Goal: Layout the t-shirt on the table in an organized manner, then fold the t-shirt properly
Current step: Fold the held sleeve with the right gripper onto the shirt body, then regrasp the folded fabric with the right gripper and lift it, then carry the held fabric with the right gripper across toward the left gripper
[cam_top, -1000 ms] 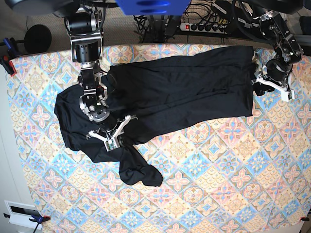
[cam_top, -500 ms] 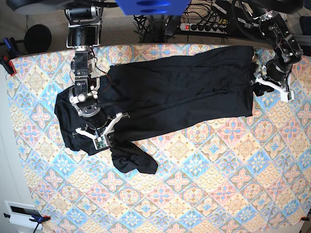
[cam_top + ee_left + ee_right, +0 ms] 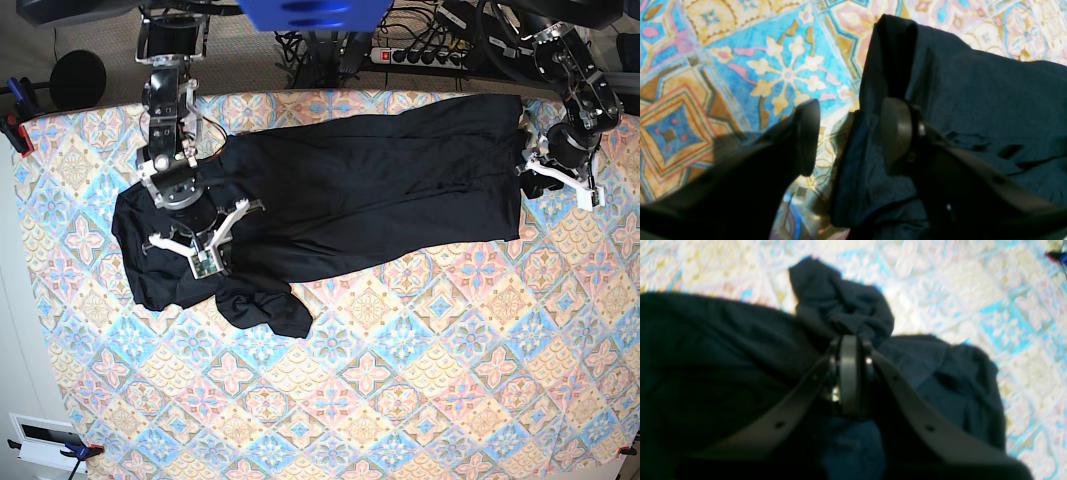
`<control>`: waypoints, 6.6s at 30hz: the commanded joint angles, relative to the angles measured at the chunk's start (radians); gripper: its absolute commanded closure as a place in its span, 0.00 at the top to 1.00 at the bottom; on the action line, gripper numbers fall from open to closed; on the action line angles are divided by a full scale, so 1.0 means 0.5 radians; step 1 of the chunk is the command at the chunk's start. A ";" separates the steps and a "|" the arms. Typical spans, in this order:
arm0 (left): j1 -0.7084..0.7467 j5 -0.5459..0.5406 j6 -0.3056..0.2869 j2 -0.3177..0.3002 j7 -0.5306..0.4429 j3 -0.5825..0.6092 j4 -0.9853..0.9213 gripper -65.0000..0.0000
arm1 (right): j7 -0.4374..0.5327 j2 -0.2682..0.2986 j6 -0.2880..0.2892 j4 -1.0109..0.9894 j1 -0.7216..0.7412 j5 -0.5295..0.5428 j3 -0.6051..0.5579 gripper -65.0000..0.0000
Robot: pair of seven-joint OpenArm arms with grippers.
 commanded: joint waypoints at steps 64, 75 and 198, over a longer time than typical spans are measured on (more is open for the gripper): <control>0.006 -0.001 -0.008 -0.032 -0.034 0.082 0.021 0.45 | -0.341 -0.063 0.115 -2.092 1.484 1.408 -0.161 0.41; 0.006 -0.010 -0.008 -0.029 -0.031 0.082 0.021 0.45 | 0.209 -0.054 0.109 -2.740 1.778 1.552 -0.284 0.41; 0.034 -0.001 -0.008 -0.035 -0.043 0.095 0.021 0.45 | -0.433 0.220 -0.447 0.332 0.140 0.767 -0.790 0.00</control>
